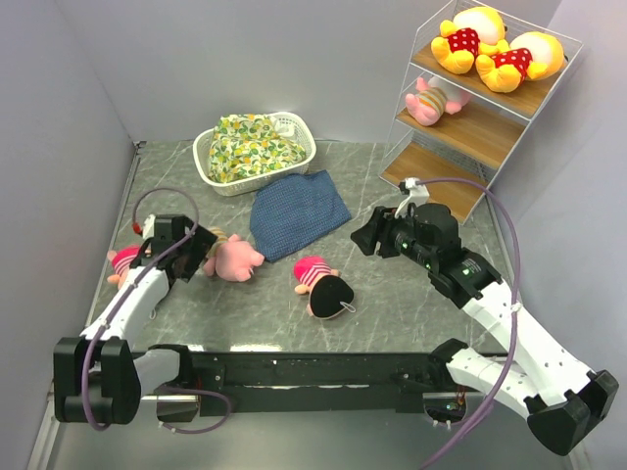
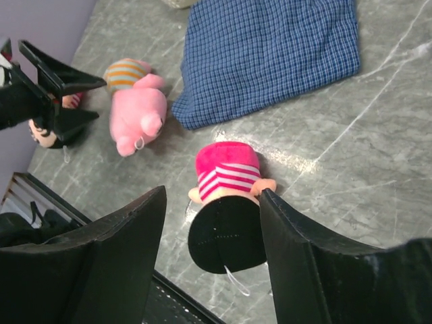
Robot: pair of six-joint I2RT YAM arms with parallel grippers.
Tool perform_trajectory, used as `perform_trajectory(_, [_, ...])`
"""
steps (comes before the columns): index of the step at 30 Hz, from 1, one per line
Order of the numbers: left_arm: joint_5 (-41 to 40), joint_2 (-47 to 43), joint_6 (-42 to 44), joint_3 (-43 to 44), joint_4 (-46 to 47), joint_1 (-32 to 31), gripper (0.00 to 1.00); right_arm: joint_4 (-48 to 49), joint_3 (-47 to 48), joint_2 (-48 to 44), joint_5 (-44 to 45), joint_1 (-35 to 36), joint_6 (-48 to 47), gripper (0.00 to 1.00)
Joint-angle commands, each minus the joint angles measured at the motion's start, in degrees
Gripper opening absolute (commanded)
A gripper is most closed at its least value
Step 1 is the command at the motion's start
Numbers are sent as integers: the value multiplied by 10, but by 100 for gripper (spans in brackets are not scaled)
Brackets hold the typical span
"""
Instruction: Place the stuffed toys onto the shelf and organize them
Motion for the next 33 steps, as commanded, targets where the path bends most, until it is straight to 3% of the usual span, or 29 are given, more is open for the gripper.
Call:
perform_trajectory(1, [28, 1, 94, 29, 57, -44, 96, 32, -9, -16, -6, 1, -19, 66])
perform_trajectory(6, [-72, -3, 116, 55, 3, -152, 97, 39, -15, -17, -14, 1, -27, 67])
perform_trajectory(13, [-184, 18, 150, 84, -66, -228, 99, 33, -22, -29, -13, 1, -42, 68])
perform_trajectory(19, [-173, 86, 175, 81, -46, -262, 77, 29, -20, -41, -9, 2, -48, 68])
perform_trajectory(22, [-167, 128, 180, 88, -48, -268, 44, 26, -15, -42, -6, 2, -63, 69])
perform_trajectory(23, [-164, 139, 180, 94, -54, -270, 17, 25, -10, -45, -4, 1, -69, 69])
perform_trajectory(26, [-133, 122, 194, 126, -80, -278, 1, 35, -12, -56, -6, 1, -89, 70])
perform_trajectory(29, [-58, 61, 222, 156, -98, -280, 1, 78, -22, -77, -43, 1, -100, 70])
perform_trajectory(33, [40, -26, 259, 203, -124, -279, 1, 210, -60, -105, -140, 5, -155, 70])
